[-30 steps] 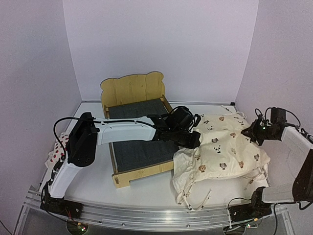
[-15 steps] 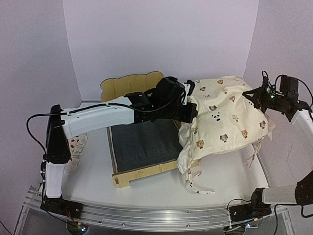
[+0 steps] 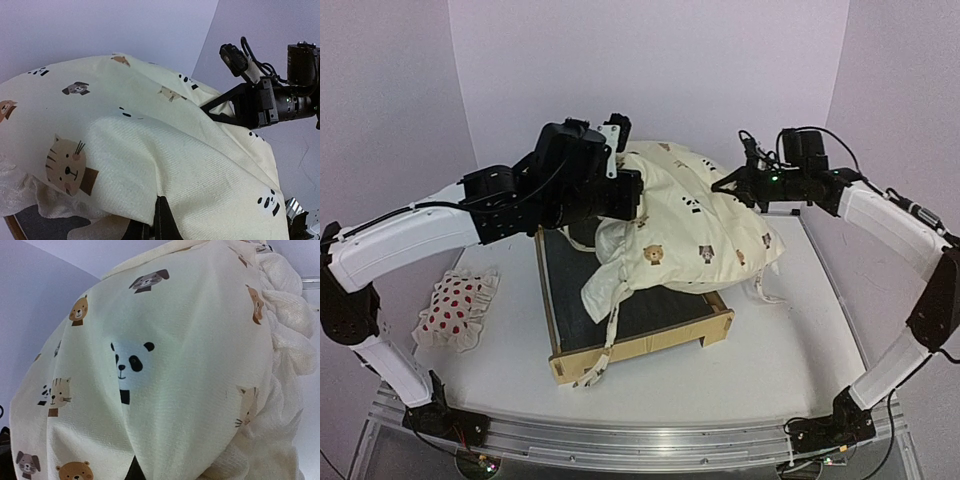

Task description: Set up the pet bed

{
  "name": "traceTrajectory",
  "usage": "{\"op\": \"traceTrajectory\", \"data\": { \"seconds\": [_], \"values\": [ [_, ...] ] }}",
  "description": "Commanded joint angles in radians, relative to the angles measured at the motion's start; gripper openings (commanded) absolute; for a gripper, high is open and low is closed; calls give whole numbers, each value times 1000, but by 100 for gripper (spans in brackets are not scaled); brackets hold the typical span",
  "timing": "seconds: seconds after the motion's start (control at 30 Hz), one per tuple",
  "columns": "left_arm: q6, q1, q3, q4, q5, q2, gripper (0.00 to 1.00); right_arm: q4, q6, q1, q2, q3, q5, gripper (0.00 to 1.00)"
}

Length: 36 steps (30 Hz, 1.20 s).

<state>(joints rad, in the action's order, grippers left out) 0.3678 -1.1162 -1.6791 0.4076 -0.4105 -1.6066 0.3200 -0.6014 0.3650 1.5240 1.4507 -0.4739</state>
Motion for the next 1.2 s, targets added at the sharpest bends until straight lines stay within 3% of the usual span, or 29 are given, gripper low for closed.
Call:
{"op": "traceTrajectory", "data": {
  "seconds": [0.0,0.33,0.57,0.9,1.17],
  "values": [
    [-19,-2,55,-13,-140,113,0,-81,72,88,85,98,46,0],
    [-60,8,21,86,-286,132,0,-85,104,167,248,249,57,0],
    [-90,79,-11,143,-286,148,0,-87,138,197,269,287,94,0],
    [44,238,292,138,-171,200,0,-153,173,201,328,158,159,0],
    [99,246,385,142,-153,177,0,-159,202,201,404,160,162,0]
  ]
}}
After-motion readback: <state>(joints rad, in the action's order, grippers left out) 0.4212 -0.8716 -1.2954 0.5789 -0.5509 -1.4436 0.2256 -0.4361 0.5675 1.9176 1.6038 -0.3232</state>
